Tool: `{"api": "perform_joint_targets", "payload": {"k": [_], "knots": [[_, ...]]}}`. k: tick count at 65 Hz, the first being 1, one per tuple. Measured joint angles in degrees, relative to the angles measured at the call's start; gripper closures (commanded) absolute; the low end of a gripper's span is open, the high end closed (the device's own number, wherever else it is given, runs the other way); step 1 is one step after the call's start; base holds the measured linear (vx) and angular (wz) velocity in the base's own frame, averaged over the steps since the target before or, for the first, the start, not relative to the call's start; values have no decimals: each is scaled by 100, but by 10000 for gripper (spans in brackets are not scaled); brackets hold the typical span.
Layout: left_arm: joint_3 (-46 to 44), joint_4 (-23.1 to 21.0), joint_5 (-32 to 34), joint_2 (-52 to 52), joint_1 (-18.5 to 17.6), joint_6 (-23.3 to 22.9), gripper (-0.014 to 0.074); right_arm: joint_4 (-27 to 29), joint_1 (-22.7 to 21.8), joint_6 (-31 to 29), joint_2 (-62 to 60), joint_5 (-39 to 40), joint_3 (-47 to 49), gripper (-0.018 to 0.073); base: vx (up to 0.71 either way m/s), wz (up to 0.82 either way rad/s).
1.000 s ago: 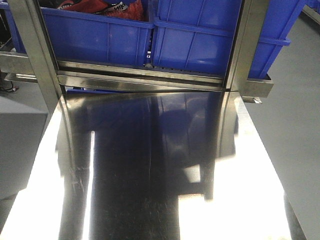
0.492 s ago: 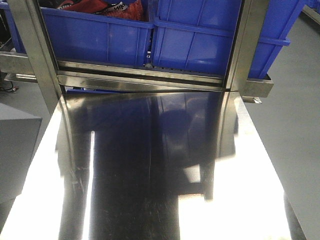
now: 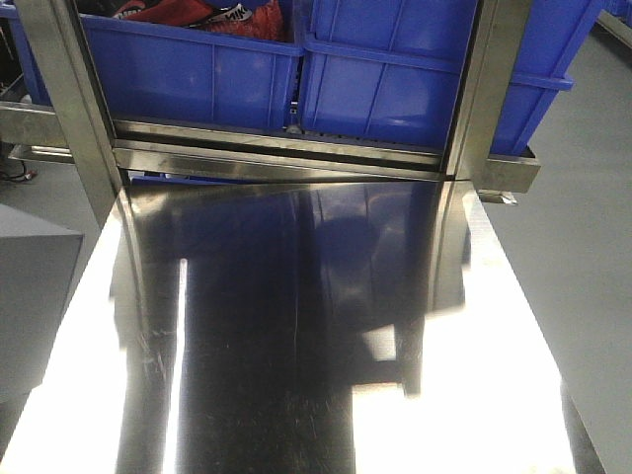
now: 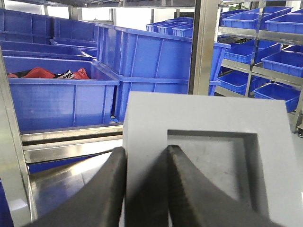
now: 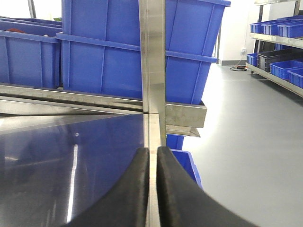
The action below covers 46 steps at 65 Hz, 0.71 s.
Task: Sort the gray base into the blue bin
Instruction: 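Drive the base away from the table while holding the base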
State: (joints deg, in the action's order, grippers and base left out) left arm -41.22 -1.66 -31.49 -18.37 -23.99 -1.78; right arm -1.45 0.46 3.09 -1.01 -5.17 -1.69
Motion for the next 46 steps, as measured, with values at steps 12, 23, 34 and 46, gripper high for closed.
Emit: {"api": "perform_joint_targets", "payload": {"k": [12,23,34,46], "knots": [[0,0,0,0,0,-5,446,0,0,0,0,0,0,564,0,0],[0,0,5,0,0,-5,446,0,0,0,0,0,0,564,0,0],[0,0,5,0,0,-5,446,0,0,0,0,0,0,564,0,0],[5,0,11,0,0,-5,446,0,0,0,0,5,0,564,-2,-5]]}}
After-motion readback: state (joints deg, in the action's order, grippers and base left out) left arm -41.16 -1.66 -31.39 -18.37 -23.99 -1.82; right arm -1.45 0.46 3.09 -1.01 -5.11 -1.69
